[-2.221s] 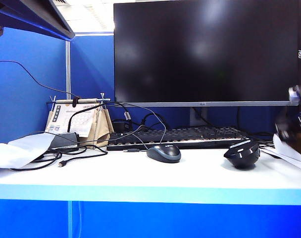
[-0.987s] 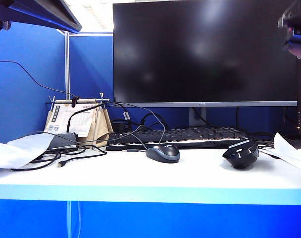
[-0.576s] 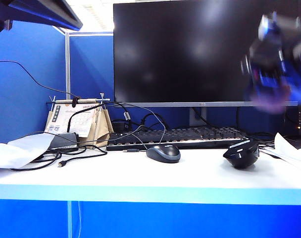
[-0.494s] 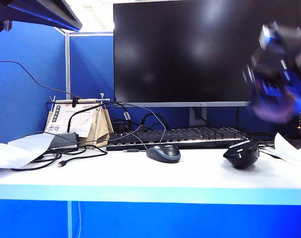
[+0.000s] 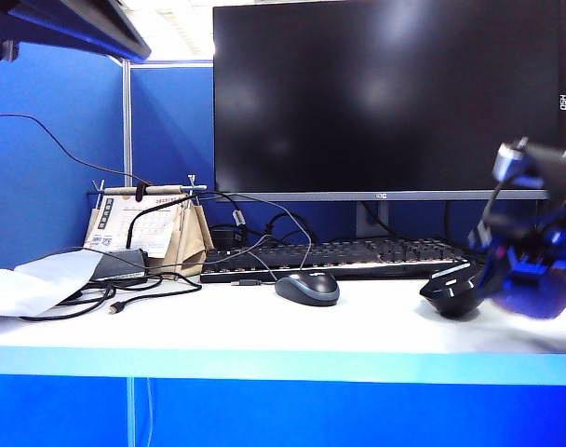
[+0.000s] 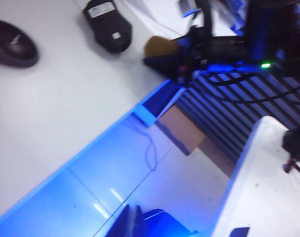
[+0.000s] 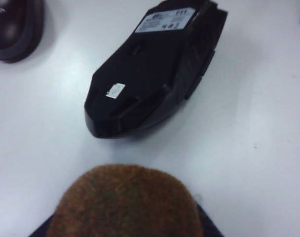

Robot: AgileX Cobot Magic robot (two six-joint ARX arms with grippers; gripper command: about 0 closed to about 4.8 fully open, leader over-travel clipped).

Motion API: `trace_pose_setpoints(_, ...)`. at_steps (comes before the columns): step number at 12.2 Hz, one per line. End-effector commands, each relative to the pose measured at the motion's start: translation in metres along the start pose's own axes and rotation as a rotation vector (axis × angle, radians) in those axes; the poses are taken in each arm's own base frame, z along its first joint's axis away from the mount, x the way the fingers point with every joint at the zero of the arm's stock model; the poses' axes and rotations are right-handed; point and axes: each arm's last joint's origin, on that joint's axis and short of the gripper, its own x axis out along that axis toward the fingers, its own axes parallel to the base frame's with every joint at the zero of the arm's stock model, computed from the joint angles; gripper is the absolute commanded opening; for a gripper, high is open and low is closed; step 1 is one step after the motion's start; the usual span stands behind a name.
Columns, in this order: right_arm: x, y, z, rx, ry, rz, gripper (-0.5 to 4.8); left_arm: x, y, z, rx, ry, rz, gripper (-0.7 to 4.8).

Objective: Pick up the kiwi and place it near the upside-down mouse.

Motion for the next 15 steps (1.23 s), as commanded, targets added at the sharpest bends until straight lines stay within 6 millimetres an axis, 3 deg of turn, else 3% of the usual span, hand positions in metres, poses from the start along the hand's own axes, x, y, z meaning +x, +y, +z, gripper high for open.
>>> trace_pose_setpoints(1,0.011,0.001,0.003,0.003,-0.089,0.021,2.74,0.000,-0.001,0.001,0.024,-0.012,-0.043,-0.05)
trace_pose_setpoints(6,0.030,-0.001,-0.018,0.002,-0.010,0.074,2.75,0.000,-0.001,0.002,0.034,-0.020,-0.043,-0.05)
trace_pose_setpoints(7,0.030,-0.001,-0.017,0.001,-0.015,0.070,2.88,0.000,-0.001,0.001,0.034,-0.019,-0.043,-0.05)
trace_pose_setpoints(8,0.030,-0.001,-0.017,-0.028,-0.020,0.065,3.51,0.000,-0.002,0.001,0.033,-0.019,-0.050,-0.05)
trace_pose_setpoints(9,0.030,-0.001,-0.017,-0.028,-0.019,0.065,3.54,0.000,-0.002,0.001,0.033,-0.019,-0.050,-0.05)
trace_pose_setpoints(10,0.030,-0.001,-0.016,-0.028,-0.021,0.065,3.94,0.000,-0.002,0.001,0.032,-0.019,-0.050,-0.05)
trace_pose_setpoints(12,0.030,-0.001,-0.016,-0.028,-0.021,0.065,4.29,0.000,-0.002,0.001,0.031,-0.019,-0.067,-0.05)
trace_pose_setpoints(15,0.031,-0.001,-0.015,-0.028,-0.026,0.066,4.32,0.000,-0.002,0.001,0.032,-0.019,-0.069,-0.05)
